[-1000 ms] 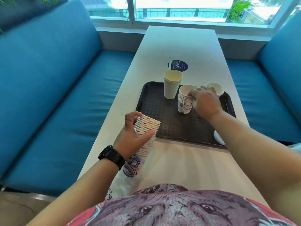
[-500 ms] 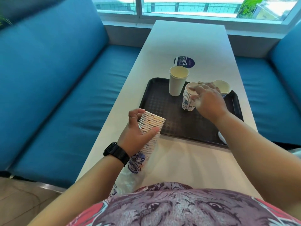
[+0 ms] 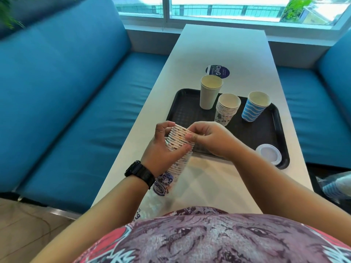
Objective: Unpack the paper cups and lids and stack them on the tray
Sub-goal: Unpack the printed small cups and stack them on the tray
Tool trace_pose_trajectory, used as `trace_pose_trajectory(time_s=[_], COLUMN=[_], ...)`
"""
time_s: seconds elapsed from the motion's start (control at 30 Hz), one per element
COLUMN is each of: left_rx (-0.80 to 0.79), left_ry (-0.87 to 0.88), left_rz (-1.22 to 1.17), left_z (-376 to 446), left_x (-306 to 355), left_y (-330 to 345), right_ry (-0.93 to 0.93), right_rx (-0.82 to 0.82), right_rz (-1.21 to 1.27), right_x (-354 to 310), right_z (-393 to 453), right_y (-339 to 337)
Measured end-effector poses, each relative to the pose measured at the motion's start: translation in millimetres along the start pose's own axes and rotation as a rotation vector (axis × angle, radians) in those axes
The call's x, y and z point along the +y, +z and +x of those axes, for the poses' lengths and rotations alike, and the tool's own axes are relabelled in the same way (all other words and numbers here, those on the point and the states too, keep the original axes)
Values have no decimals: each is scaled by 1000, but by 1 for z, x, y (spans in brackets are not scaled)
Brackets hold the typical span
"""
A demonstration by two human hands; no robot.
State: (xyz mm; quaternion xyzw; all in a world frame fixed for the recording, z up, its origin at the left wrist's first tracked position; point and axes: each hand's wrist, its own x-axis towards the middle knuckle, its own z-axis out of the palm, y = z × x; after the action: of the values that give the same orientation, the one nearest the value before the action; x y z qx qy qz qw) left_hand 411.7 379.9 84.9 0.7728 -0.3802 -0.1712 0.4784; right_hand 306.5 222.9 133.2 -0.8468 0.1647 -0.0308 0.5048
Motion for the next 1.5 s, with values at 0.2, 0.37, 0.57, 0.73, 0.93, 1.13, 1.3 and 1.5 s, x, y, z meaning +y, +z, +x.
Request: trace_pose_trajectory(time_s=[0.2,0.37,0.57,0.73,0.93,1.13,1.3,1.5], left_rx=[-29,-8,47,32,1,-27,-7,-3], left_ry=[26,95,122,133,114,71,51,32], left_rz=[-34,-26,-15,13,71,80,48,48], left_z=[-6,-14,-16,-17,-19,-20,-17,-12], left_x=[-3,-4,2,7,9,5,0,-5], left_y=[2,8,17,19,15,15,17,21], right_ry=[4,3,1,-4,-17,-37,-69,-163], right_rx=[44,46,16,24,68,198,454,643], right_rz=[78,114,68,5,-65,-118,-208,-514], right_x=[-1,0,0,-1,-3,-4,0,17], right_z=[-4,-7,-15,-20,-16,-4,10,30], right_y=[3,4,-3,-8,-14,-37,-73,-107])
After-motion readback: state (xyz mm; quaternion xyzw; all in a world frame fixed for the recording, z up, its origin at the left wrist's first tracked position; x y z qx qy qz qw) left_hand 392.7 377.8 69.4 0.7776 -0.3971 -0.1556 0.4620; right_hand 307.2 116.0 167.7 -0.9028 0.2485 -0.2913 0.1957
